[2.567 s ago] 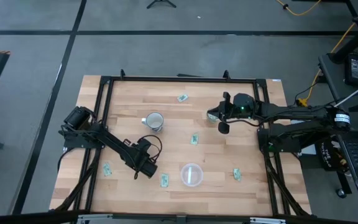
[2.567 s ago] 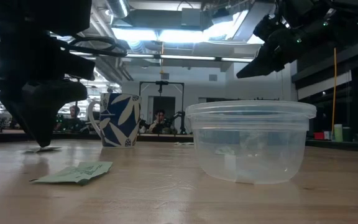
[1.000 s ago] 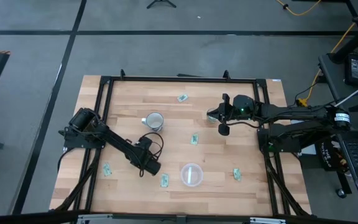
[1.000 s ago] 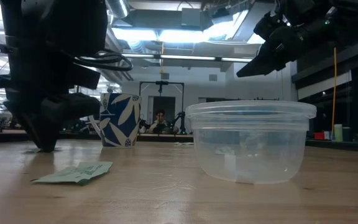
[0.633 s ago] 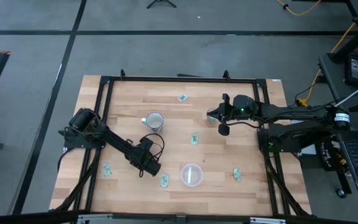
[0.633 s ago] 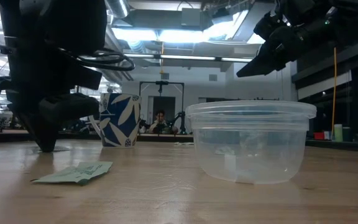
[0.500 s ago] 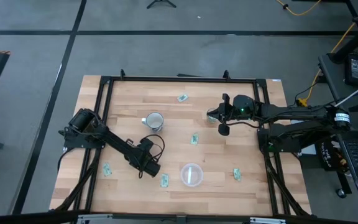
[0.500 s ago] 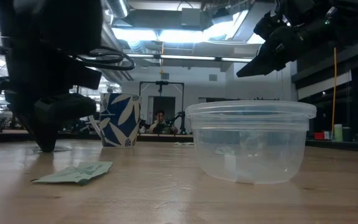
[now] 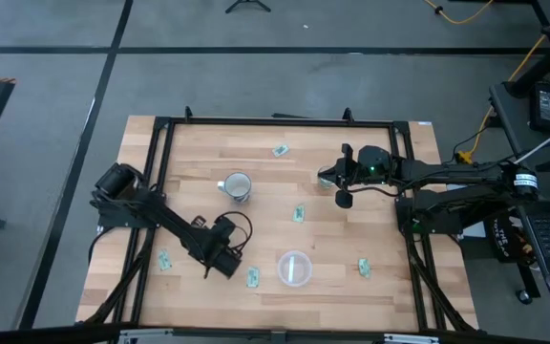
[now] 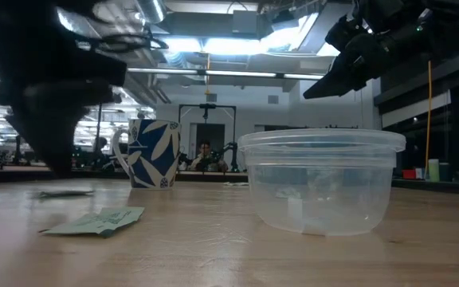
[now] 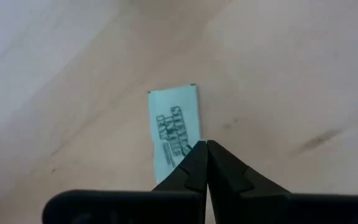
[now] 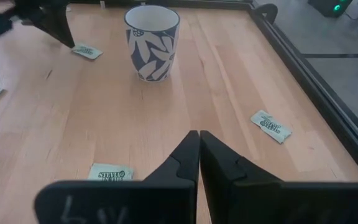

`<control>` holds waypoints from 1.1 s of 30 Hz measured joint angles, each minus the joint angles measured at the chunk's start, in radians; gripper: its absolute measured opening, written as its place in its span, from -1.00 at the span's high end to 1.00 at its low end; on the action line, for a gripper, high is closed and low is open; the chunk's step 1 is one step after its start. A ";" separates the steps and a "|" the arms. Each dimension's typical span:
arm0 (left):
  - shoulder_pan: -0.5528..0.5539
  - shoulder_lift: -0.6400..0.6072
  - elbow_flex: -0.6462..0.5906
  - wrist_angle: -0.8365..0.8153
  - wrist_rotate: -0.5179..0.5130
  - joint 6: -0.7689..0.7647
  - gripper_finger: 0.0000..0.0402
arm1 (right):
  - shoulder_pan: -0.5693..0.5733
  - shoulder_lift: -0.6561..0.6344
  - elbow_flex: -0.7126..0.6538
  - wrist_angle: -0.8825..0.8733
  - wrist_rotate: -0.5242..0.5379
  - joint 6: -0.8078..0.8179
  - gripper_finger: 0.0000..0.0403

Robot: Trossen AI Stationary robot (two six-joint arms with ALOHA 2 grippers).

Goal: Pick and place Stevia / Truvia into bins
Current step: Put the white stevia packet into the transparent container

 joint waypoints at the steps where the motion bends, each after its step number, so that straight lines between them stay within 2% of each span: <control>1: -0.006 -0.009 0.000 -0.001 -0.009 0.007 0.99 | 0.000 0.000 0.000 0.000 0.000 0.000 0.91; 6: -0.035 -0.056 0.001 -0.005 -0.023 0.019 0.99 | 0.000 0.000 0.000 0.000 0.000 0.000 0.91; 13: -0.048 -0.059 0.002 -0.007 -0.026 -0.016 0.95 | 0.000 0.000 0.000 0.000 0.000 0.000 0.91; 26: -0.041 -0.058 0.003 -0.005 -0.058 -0.022 0.39 | 0.000 0.000 0.000 0.000 0.000 0.000 0.91; 33: -0.026 -0.014 0.004 -0.016 -0.018 -0.020 0.27 | 0.000 0.000 0.000 0.000 0.000 0.000 0.91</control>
